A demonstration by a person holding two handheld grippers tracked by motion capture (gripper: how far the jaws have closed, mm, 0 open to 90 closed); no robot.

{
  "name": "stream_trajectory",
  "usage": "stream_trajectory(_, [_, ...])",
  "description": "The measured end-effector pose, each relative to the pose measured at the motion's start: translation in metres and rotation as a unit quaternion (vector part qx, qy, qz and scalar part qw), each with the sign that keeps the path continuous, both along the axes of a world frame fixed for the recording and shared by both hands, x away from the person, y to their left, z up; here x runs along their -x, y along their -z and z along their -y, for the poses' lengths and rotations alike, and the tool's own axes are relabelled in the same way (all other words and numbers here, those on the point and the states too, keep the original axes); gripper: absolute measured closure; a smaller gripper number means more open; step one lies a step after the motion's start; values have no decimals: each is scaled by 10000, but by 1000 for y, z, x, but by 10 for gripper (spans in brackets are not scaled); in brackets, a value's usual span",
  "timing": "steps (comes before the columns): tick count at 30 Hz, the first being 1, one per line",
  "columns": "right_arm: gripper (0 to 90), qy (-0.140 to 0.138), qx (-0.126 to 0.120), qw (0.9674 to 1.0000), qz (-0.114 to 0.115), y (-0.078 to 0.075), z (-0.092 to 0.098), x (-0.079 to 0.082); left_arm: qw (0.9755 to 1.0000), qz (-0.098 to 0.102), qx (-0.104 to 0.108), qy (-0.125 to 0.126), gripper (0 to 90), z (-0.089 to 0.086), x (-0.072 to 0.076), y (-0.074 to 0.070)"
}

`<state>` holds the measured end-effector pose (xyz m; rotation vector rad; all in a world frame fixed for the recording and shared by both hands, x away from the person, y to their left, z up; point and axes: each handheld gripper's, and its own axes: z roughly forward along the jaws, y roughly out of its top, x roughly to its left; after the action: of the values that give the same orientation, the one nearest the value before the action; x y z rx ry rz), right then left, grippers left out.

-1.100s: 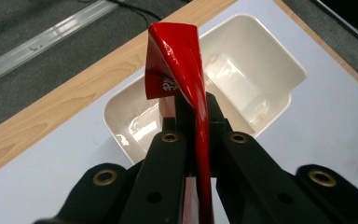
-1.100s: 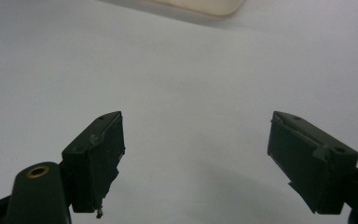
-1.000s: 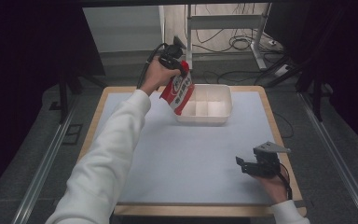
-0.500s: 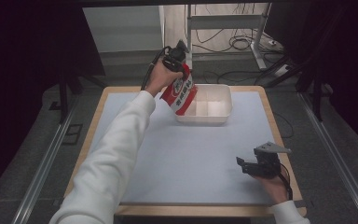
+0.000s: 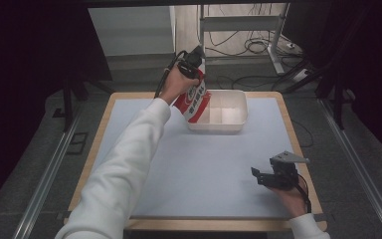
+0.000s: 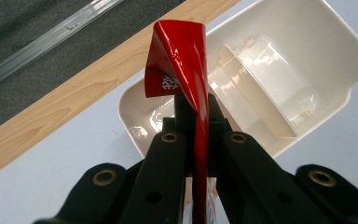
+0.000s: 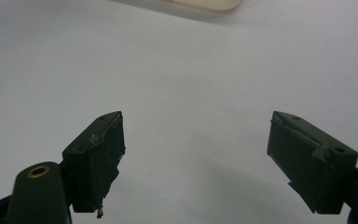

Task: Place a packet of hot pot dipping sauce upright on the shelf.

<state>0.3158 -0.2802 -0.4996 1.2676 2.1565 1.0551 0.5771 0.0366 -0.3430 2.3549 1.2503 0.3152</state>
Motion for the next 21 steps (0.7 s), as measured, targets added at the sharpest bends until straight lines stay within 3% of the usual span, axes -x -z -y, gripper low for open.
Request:
stream_trajectory(8, [189,2,-15,10000,5,0,1,0,9998,-54,-165,3,899,10,-5,0])
stream_trajectory(11, [189,6,-23,10000,10,-1,1,0,9995,-174,-239,69,899,15,-5,6])
stream_trajectory(21, [189,2,-12,10000,-11,0,1,0,9998,-162,-105,63,896,18,-10,11])
